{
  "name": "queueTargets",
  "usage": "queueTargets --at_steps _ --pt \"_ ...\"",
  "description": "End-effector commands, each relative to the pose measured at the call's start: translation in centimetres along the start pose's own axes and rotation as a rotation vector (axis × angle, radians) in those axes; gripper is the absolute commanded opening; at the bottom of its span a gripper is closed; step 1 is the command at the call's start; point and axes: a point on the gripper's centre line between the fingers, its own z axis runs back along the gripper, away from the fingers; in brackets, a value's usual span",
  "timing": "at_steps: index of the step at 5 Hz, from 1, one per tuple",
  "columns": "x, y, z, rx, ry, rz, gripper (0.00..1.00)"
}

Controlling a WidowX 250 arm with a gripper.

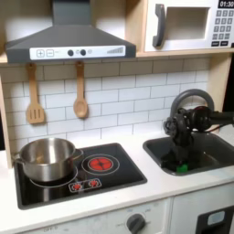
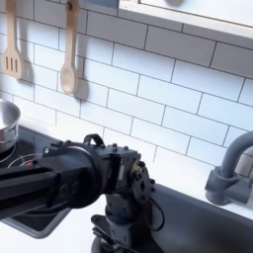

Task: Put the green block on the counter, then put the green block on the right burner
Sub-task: 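Put the green block on the right burner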

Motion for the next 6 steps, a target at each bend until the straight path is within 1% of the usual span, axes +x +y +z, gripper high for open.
queueTargets --at_steps 1,2,3,4,5,6 --pt "3.6 2.2 4.4 0.013 -0.051 0.051 0.00" --pt "6.5 3.3 8.1 0.003 -0.065 0.124 0.00" --pt "9.9 4.1 10.5 0.006 -0.108 0.173 0.00" --pt "9.1 1.9 11.9 -0.035 -0.106 0.152 0.00" --pt "7.2 1.2 11.3 -0.048 -0.051 0.149 0.00" --pt "4.9 1.7 12.0 -0.051 -0.062 0.153 0.00"
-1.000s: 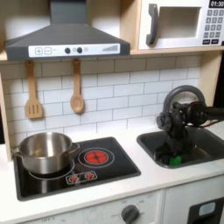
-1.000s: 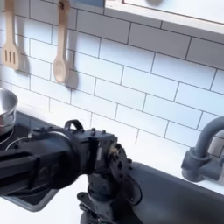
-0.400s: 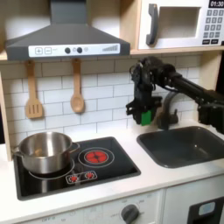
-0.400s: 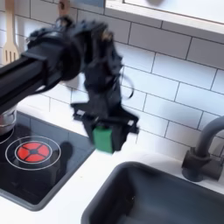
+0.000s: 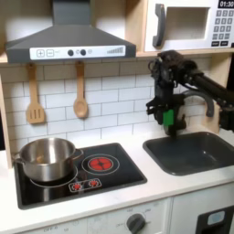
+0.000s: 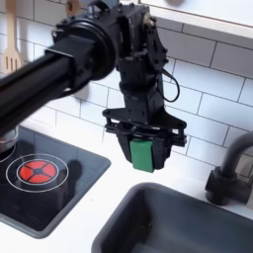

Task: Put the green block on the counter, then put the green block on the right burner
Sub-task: 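Put the green block on the right burner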

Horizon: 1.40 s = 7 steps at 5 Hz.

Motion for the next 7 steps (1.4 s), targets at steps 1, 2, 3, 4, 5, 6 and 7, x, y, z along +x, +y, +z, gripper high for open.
queueTargets --at_steps 1,2,3,4,5,6,7 --pt "-4.1 -0.1 -0.3 -0.015 0.045 -0.017 0.00" --pt "-5.1 0.2 -0.2 -0.004 0.057 -0.043 0.00" --pt "-5.8 2.1 0.4 0.002 0.043 -0.004 0.00" --pt "-6.8 3.5 0.9 0.011 0.048 0.019 0.00" --pt "-7.1 6.0 1.4 0.023 0.037 0.071 0.00" --pt "-7.3 9.0 1.8 0.049 0.029 0.145 0.00" --pt "-7.6 10.7 1.7 0.064 0.024 0.187 0.00"
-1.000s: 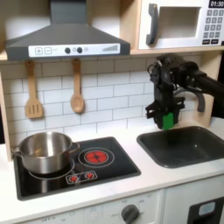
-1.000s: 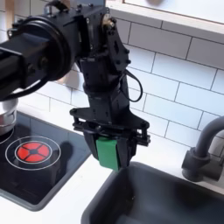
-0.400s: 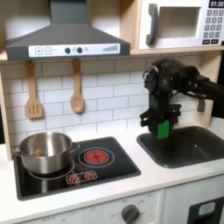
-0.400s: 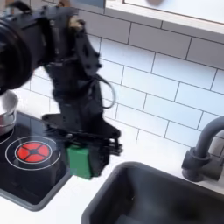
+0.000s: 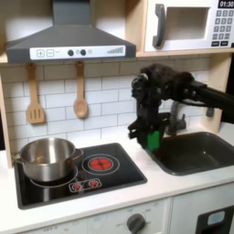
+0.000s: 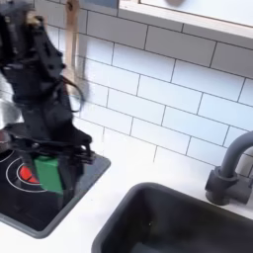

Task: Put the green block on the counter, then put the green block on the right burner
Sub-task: 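Put the green block on the right burner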

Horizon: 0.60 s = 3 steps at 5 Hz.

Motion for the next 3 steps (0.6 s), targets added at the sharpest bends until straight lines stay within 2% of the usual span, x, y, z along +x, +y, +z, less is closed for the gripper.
queueTargets --at_steps 1,2,3 --pt "0.5 3.1 -0.6 0.038 -0.033 0.052 0.00" --pt "1.0 3.9 -2.5 0.105 -0.007 0.021 0.00" --pt "1.5 5.1 -3.6 0.102 -0.014 0.068 0.00"
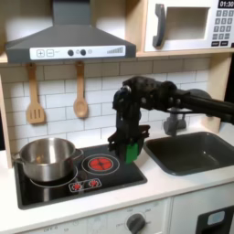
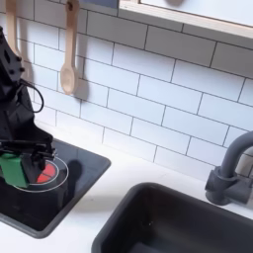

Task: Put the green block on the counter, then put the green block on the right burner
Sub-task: 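Put the green block on the right burner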

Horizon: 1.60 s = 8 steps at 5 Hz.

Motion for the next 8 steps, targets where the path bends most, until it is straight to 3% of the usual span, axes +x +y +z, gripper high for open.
queueTargets --at_steps 1,3,5,6,7,8 --pt "1.0 0.7 -2.9 0.009 0.019 0.018 0.00" --pt "1.2 1.8 -5.5 0.050 0.053 0.055 0.00" --pt "1.3 1.9 -6.0 0.050 0.052 0.076 0.00" --pt "1.4 1.7 -5.2 0.025 0.041 0.095 1.00" --pt "1.0 1.1 -4.1 -0.021 0.022 0.089 1.00" --pt "1.1 0.0 -1.9 -0.076 0.019 0.110 1.00"
